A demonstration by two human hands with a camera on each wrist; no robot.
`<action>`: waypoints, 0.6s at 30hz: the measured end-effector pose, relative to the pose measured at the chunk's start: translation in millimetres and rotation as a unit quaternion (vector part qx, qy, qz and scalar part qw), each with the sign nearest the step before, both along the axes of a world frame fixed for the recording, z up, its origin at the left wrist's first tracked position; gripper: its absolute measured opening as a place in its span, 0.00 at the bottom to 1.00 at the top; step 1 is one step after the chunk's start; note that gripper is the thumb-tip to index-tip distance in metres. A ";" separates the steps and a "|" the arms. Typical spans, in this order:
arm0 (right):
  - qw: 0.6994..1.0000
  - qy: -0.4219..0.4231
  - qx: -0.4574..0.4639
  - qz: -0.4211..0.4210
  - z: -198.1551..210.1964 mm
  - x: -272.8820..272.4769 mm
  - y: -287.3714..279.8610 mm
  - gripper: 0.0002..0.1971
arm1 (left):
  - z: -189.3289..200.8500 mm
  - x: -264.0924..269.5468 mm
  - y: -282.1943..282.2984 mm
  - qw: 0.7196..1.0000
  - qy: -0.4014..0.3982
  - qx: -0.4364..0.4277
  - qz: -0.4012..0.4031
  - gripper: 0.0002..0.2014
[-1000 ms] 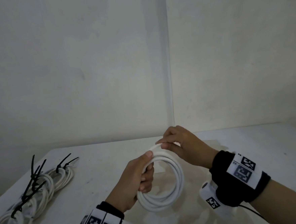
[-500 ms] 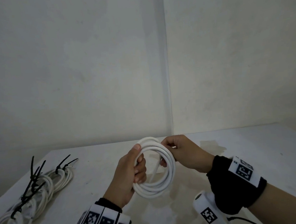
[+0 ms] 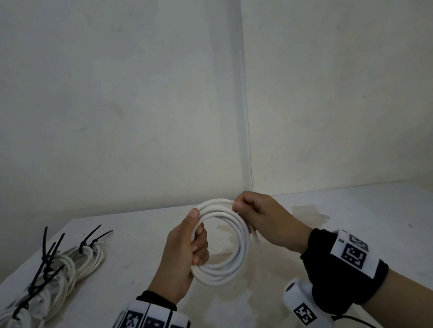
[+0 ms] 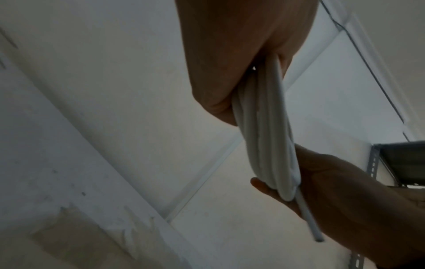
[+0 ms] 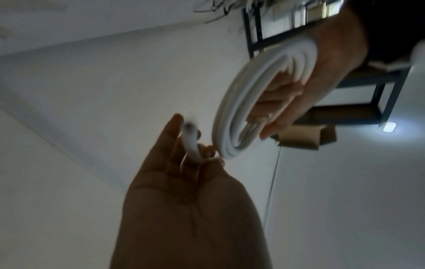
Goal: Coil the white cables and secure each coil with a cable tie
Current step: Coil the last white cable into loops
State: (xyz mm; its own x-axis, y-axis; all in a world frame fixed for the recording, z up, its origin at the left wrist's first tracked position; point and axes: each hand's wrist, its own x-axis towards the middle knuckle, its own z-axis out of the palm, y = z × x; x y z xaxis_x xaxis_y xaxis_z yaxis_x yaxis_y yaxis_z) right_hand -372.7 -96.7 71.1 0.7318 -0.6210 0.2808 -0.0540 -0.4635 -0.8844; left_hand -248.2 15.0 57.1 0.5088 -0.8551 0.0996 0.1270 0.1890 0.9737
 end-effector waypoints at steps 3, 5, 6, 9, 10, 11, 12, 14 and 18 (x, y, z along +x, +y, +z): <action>1.000 -0.003 0.021 0.003 -2.8 -1.4 1.1 0.12 | 2.6 0.8 -0.5 1.000 0.007 -0.009 0.004 0.20; 0.995 -0.022 0.096 0.029 -3.0 -0.3 5.4 0.13 | 2.6 -1.2 -2.6 0.999 0.032 -0.021 0.005 0.20; 0.987 -0.042 0.151 0.044 -2.7 1.4 8.2 0.15 | 2.2 -2.0 -3.9 0.999 0.044 -0.029 0.010 0.20; 0.963 -0.108 0.241 0.050 -4.5 8.3 15.9 0.18 | 0.8 -4.4 -6.5 0.997 0.053 -0.042 0.038 0.20; 0.967 -0.118 0.226 0.029 -5.7 11.0 16.7 0.19 | 0.7 -6.0 -7.1 0.997 0.047 -0.041 0.048 0.20; 0.971 -0.123 0.203 0.007 -6.0 13.7 17.6 0.19 | 1.2 -8.0 -7.5 0.997 0.038 -0.038 0.057 0.20; 0.974 -0.128 0.185 -0.010 -6.4 15.8 17.5 0.18 | 1.4 -10.2 -7.7 0.997 0.028 -0.033 0.065 0.20; 0.973 -0.140 0.180 -0.028 -5.6 18.1 16.4 0.17 | -1.0 -12.2 -9.0 0.996 -0.014 -0.022 0.081 0.20; 0.975 -0.137 0.172 -0.027 -4.0 14.8 14.4 0.17 | -14.1 -6.6 -7.8 0.981 -0.172 -0.029 0.081 0.21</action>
